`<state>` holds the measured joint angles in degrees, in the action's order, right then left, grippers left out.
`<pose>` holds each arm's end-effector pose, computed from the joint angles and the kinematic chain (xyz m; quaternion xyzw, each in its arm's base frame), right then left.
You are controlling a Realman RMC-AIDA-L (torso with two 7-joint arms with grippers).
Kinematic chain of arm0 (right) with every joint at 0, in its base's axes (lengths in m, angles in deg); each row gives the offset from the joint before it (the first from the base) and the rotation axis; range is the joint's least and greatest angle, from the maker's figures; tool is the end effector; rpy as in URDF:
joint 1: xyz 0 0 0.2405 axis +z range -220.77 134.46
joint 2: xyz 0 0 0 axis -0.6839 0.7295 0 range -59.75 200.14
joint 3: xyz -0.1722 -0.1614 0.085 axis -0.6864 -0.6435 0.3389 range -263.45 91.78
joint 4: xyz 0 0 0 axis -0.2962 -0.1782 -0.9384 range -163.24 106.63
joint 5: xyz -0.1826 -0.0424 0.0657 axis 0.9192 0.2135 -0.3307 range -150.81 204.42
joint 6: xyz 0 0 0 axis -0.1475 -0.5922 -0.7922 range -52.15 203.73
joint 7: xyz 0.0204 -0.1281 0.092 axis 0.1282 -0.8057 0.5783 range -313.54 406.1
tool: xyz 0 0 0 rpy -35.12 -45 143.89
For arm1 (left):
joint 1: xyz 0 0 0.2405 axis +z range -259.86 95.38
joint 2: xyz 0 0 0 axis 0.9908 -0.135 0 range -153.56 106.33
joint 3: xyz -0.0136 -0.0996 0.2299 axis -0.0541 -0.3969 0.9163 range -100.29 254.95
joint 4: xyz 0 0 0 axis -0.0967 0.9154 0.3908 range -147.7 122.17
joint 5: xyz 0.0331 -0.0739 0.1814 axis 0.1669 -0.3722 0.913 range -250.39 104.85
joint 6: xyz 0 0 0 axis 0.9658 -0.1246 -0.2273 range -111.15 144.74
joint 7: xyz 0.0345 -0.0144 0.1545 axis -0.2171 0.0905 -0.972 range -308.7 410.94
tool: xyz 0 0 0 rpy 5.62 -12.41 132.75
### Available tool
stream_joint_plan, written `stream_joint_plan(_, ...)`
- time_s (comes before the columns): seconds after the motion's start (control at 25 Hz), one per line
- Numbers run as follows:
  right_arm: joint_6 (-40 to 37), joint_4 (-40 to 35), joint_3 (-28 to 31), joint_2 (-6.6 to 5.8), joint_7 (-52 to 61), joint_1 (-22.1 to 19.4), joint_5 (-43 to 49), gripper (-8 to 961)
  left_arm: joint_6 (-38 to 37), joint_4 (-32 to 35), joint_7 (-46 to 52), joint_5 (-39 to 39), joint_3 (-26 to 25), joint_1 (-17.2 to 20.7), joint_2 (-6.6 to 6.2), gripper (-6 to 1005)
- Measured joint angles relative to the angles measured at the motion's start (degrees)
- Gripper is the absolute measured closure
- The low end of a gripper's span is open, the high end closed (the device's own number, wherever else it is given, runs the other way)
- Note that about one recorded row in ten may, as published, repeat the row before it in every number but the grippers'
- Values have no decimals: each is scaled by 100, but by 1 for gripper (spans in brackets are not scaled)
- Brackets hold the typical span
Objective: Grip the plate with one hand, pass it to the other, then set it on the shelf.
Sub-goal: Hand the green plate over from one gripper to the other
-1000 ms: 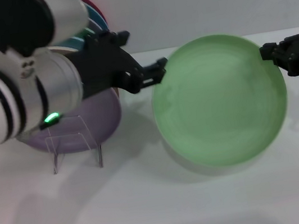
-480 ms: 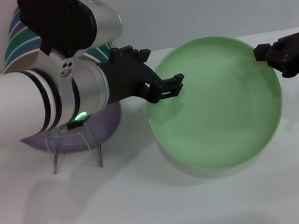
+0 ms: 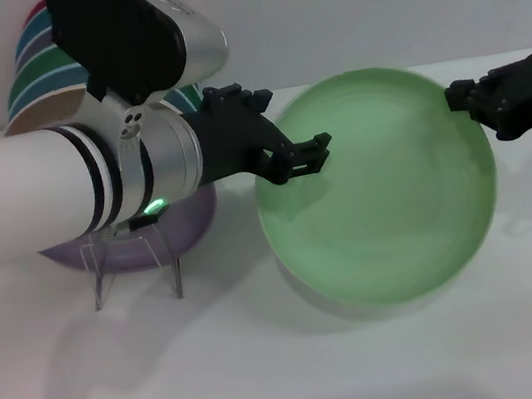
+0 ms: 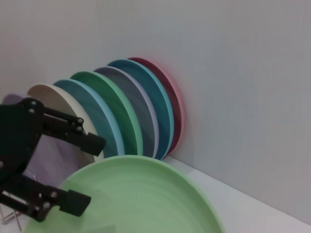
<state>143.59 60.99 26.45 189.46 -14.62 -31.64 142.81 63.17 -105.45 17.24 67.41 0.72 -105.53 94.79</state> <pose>0.2029 0.3361 0.0633 -0.9039 0.2399 0.1325 0.3285 -0.0861 0.3491 -0.0406 -0.9392 -0.1162 -0.0810 0.3128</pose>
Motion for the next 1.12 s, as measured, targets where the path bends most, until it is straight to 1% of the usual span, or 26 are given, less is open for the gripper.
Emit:
stream_joint_plan(0.36,35,27,-7,0,0,-23,-61,937,-96,124,-53,-9,53,-17,9,215)
stream_joint_plan(0.56,46,61,-57,-1,0,-41,-62,921,-156,105,-176,-15,74,-16,3,265)
stream_joint_plan(1.0,58,174,-101,-1,25,-75,-61,884,-283,130,-348,-54,158,-20,4,659)
stream_joint_plan(1.12,65,233,-140,-1,24,-92,-62,874,-440,202,-416,-36,239,-25,4,721)
